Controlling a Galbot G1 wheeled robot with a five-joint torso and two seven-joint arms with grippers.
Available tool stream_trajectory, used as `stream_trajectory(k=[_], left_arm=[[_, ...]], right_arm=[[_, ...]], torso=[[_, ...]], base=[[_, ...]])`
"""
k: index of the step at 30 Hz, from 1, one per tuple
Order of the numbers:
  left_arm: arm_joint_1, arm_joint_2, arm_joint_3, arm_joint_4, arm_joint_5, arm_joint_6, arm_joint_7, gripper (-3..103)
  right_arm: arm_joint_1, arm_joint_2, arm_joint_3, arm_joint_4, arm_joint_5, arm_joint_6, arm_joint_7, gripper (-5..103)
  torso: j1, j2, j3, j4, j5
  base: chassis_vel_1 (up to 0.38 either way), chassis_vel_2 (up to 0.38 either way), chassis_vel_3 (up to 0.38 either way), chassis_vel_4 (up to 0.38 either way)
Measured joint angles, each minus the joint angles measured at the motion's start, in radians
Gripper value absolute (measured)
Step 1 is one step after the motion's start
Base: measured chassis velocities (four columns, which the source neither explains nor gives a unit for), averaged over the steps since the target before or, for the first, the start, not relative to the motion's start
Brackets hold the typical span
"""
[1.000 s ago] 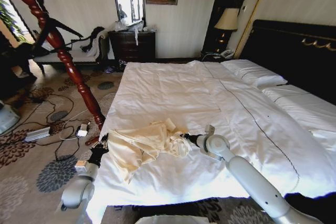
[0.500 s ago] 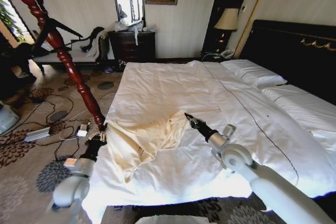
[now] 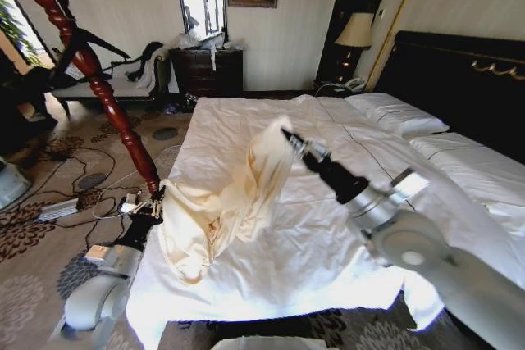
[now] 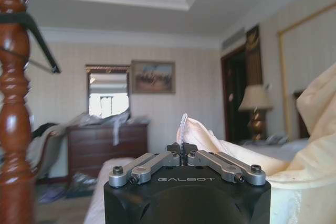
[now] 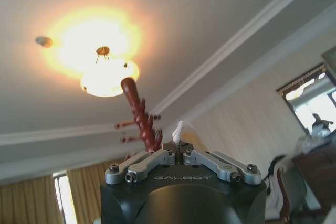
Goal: Pick up the clothes from the bed and hang them on the clothes hanger.
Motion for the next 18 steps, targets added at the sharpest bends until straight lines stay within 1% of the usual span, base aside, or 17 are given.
stream_trajectory(k=[1, 2, 3, 4, 5, 6, 7, 8, 11, 14, 15, 17, 18], left_arm=[[-0.021, -0.004, -0.008, 0.013, -0.051, 0.015, -0.005, 1], [-0.038, -0.005, -0.010, 0.038, -0.077, 0.027, -0.012, 1], [-0.054, -0.005, -0.009, 0.082, -0.084, 0.037, -0.019, 1], [-0.069, -0.003, 0.010, 0.165, -0.048, 0.028, -0.022, 1], [-0.069, -0.003, 0.010, 0.165, -0.048, 0.028, -0.022, 1], [-0.070, 0.000, 0.046, 0.230, 0.020, 0.009, -0.010, 1], [-0.067, 0.000, 0.056, 0.239, 0.038, 0.003, -0.005, 1], [-0.048, -0.006, 0.095, 0.253, 0.098, -0.009, 0.012, 1], [-0.037, -0.016, 0.115, 0.247, 0.123, -0.013, 0.018, 1], [-0.031, -0.024, 0.125, 0.212, 0.129, -0.014, 0.017, 1], [-0.031, -0.024, 0.125, 0.212, 0.129, -0.014, 0.017, 1], [-0.034, -0.018, 0.100, 0.174, 0.099, -0.013, 0.003, 1], [-0.037, -0.009, 0.079, 0.147, 0.070, -0.009, -0.009, 1]], right_arm=[[0.038, 0.010, -0.008, -0.032, -0.001, -0.027, 0.042, 1], [0.063, 0.020, -0.021, -0.063, -0.011, -0.067, 0.100, 1], [0.076, 0.027, -0.035, -0.096, -0.020, -0.106, 0.161, 1], [0.080, 0.035, -0.059, -0.154, -0.029, -0.173, 0.276, 1], [0.080, 0.035, -0.059, -0.154, -0.029, -0.173, 0.276, 1], [0.057, 0.034, -0.067, -0.188, -0.032, -0.224, 0.350, 1], [0.049, 0.033, -0.068, -0.193, -0.034, -0.234, 0.361, 1], [0.012, 0.031, -0.069, -0.203, -0.045, -0.259, 0.388, 1], [-0.005, 0.031, -0.069, -0.202, -0.050, -0.267, 0.394, 1], [-0.012, 0.034, -0.070, -0.194, -0.062, -0.263, 0.382, 1], [-0.012, 0.034, -0.070, -0.194, -0.062, -0.263, 0.382, 1], [-0.011, 0.035, -0.069, -0.193, -0.087, -0.224, 0.331, 1], [-0.009, 0.032, -0.065, -0.193, -0.104, -0.193, 0.284, 1]], torso=[[0.000, 0.000, 0.000, 0.0000, 0.0001], [0.000, 0.000, 0.000, 0.0002, 0.0003], [0.000, 0.000, 0.000, 0.0003, 0.0001], [0.001, 0.000, 0.001, 0.0006, -0.0002], [0.001, 0.000, 0.001, 0.0006, -0.0002], [0.001, -0.001, 0.001, 0.0006, -0.0005], [0.001, -0.001, 0.001, 0.0004, -0.0006], [0.001, -0.001, 0.001, -0.0001, 0.0002], [0.000, 0.000, 0.000, -0.0005, 0.0003], [0.000, 0.000, 0.000, 0.0005, -0.0003], [0.000, 0.000, 0.000, 0.0005, -0.0003], [0.000, 0.000, 0.000, 0.0005, -0.0002], [0.000, 0.000, 0.000, 0.0001, 0.0003]], base=[[0.000, 0.000, 0.000, 0.000], [0.000, 0.000, 0.000, 0.000], [0.000, 0.000, 0.000, 0.000], [0.000, 0.000, 0.000, 0.000], [0.000, 0.000, 0.000, 0.000], [0.000, 0.000, 0.000, 0.000], [0.000, 0.000, 0.000, 0.000], [0.000, 0.000, 0.000, 0.000], [0.000, 0.000, 0.000, 0.000], [0.000, 0.000, 0.000, 0.000], [0.000, 0.000, 0.000, 0.000], [0.000, 0.000, 0.000, 0.000], [0.000, 0.000, 0.000, 0.000]])
